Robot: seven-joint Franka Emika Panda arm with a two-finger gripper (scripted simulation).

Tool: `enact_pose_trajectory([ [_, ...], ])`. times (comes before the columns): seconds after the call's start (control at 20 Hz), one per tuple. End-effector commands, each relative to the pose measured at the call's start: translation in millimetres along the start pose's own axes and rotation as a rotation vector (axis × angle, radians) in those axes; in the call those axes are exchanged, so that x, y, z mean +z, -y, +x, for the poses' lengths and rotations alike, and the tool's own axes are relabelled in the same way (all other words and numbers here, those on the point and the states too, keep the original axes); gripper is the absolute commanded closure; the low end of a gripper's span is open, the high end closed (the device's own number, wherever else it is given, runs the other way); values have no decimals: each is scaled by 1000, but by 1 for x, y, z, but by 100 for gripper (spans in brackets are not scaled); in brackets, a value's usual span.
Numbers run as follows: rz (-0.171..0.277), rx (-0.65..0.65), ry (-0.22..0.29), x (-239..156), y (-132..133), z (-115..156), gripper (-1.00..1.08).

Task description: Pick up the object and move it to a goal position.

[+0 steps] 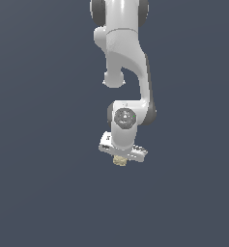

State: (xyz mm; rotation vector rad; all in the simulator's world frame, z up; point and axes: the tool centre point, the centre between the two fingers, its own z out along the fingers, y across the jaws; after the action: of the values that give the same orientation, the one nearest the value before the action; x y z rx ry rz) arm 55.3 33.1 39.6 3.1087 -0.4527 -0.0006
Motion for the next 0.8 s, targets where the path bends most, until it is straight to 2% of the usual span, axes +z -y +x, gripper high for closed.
enact_pose_trajectory([
  [0.0,0,0,0,0,0,0,108],
  [0.45,0,0,0,0,0,0,108],
  [0.75,0,0,0,-5,6,-11,108],
])
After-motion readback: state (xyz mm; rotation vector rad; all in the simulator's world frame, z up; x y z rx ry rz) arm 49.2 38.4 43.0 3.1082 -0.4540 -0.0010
